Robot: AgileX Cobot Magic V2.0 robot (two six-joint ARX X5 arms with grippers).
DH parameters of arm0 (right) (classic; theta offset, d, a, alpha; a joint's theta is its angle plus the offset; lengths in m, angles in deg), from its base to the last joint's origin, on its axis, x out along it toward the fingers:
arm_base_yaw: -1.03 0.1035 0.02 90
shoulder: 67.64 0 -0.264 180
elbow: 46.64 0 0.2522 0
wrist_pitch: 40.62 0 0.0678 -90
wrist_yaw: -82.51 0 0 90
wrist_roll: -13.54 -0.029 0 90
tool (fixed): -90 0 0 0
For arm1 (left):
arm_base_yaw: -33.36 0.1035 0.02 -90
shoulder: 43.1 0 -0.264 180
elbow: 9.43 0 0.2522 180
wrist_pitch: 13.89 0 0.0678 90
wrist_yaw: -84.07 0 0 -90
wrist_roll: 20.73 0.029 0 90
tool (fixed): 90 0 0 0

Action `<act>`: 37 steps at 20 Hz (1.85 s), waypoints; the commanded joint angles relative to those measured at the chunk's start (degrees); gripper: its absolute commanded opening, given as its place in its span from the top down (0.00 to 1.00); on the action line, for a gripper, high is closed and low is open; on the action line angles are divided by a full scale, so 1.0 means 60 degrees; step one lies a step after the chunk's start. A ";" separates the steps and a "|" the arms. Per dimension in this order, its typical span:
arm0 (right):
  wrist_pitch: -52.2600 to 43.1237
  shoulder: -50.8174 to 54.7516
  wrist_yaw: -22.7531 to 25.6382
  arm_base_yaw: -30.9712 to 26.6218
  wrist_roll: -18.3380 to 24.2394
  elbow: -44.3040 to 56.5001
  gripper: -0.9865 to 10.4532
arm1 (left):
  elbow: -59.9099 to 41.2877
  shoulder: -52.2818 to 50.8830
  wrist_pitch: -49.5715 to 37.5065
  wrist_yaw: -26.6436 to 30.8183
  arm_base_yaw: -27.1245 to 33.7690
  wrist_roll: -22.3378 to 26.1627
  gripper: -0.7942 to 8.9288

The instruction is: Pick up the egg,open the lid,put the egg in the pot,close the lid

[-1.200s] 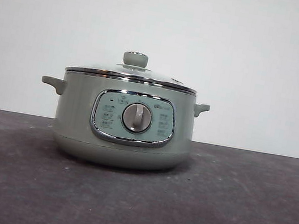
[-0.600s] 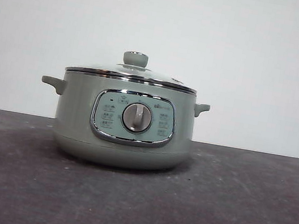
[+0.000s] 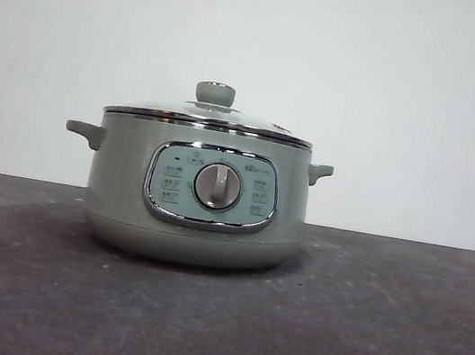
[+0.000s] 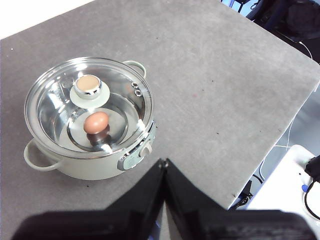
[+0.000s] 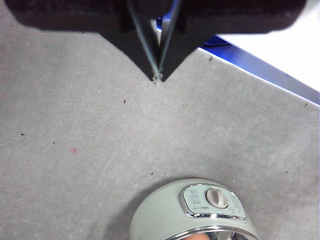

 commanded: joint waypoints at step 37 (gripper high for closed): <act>-0.0055 0.0007 0.0007 0.0018 -0.0091 0.0058 0.91 | -1.7733 -1.1176 -1.1005 0.1923 0.5574 -0.0889 0.92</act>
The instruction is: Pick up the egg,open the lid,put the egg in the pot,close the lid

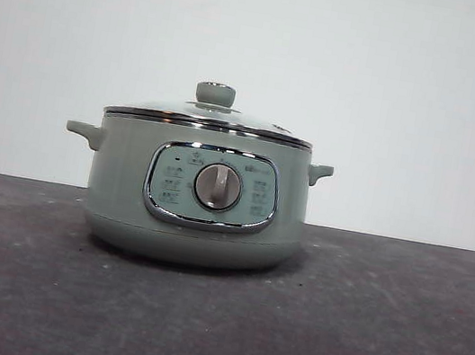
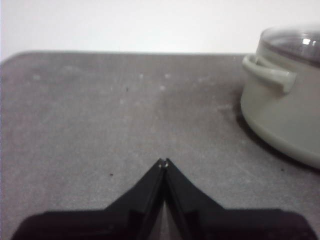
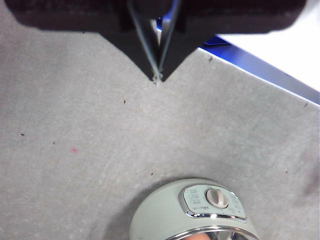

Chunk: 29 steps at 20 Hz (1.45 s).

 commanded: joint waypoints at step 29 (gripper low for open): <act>-0.4371 0.1996 0.1956 -0.4309 0.1082 0.1126 0.91 | -0.0098 0.0127 -0.0120 0.0029 0.0036 -0.0106 0.92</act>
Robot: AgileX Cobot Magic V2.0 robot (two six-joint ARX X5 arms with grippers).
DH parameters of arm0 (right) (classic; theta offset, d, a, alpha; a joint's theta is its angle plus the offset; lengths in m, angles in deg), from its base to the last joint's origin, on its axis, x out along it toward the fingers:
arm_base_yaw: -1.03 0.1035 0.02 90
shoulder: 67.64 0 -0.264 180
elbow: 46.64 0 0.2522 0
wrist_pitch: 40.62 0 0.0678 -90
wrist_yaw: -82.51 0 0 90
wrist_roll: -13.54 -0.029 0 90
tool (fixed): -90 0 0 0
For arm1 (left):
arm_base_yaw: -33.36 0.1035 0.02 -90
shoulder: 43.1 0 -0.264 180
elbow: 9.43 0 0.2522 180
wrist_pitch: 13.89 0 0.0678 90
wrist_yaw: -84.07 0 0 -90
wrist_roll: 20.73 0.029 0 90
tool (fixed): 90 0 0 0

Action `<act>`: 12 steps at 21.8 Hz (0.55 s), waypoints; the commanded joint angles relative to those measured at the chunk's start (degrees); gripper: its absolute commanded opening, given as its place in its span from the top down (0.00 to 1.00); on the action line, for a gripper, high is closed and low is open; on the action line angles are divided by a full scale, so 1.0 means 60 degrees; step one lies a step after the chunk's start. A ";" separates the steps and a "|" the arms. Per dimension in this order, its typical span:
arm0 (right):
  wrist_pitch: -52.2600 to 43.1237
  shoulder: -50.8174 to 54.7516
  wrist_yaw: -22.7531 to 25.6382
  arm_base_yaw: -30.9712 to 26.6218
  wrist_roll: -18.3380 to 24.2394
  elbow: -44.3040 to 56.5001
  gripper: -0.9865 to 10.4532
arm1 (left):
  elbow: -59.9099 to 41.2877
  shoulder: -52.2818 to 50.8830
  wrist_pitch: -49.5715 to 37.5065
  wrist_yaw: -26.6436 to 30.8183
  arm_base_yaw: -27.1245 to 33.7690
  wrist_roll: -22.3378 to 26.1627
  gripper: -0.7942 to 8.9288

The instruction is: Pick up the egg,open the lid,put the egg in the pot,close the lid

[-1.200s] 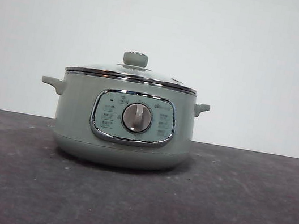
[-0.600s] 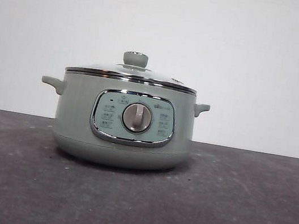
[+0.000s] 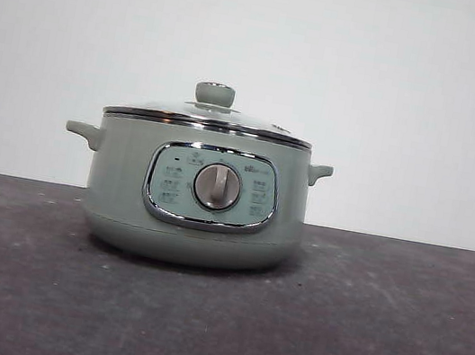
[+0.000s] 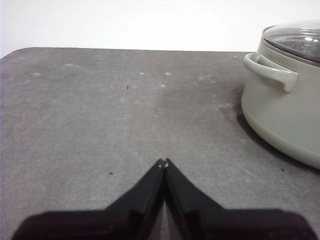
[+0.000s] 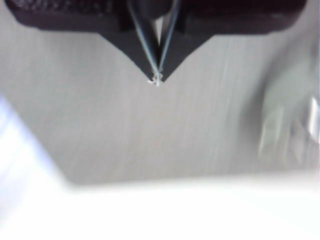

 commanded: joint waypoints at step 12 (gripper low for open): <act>-0.6991 0.2889 -0.2918 -0.2288 0.0535 0.7165 0.91 | -0.0102 0.0000 -0.0076 0.0033 0.0036 -0.0051 0.92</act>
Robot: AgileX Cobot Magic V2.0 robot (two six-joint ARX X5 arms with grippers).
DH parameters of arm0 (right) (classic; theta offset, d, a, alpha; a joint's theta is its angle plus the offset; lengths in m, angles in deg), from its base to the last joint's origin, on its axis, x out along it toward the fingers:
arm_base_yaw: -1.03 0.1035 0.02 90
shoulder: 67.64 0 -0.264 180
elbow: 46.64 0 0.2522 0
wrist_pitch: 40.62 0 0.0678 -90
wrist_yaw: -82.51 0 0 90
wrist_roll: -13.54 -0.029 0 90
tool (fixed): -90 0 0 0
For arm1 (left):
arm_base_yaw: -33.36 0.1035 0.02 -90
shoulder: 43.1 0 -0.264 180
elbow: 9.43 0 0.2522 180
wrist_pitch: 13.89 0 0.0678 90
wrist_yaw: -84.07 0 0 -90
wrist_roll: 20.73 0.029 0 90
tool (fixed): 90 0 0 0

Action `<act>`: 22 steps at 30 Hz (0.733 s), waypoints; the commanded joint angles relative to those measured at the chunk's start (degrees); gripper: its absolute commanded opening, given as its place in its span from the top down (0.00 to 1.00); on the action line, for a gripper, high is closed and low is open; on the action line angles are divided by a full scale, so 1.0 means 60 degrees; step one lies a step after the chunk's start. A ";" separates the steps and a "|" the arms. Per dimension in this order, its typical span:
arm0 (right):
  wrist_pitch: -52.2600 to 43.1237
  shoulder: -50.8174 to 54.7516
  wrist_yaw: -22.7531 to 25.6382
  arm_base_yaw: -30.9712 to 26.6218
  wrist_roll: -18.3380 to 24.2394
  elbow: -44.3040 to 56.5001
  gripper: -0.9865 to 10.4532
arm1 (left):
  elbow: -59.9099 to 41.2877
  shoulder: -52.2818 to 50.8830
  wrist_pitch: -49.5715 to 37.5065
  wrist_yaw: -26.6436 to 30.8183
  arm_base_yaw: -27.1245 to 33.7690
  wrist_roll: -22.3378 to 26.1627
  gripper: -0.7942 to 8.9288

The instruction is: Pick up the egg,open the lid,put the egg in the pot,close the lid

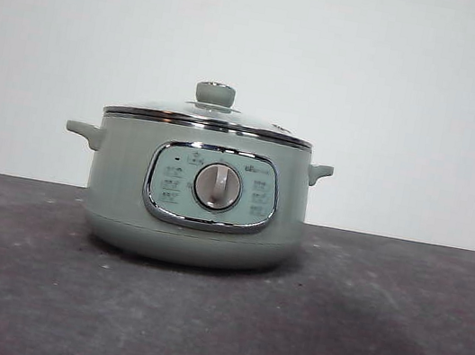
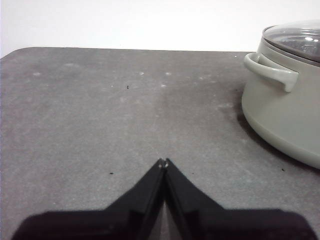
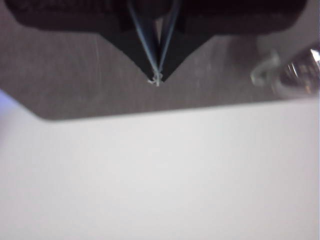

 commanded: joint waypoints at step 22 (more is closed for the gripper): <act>-0.0437 0.1133 -0.0018 -0.0004 0.0047 0.3410 0.91 | -0.0102 0.0084 -0.0073 0.0029 0.0036 -0.0051 0.92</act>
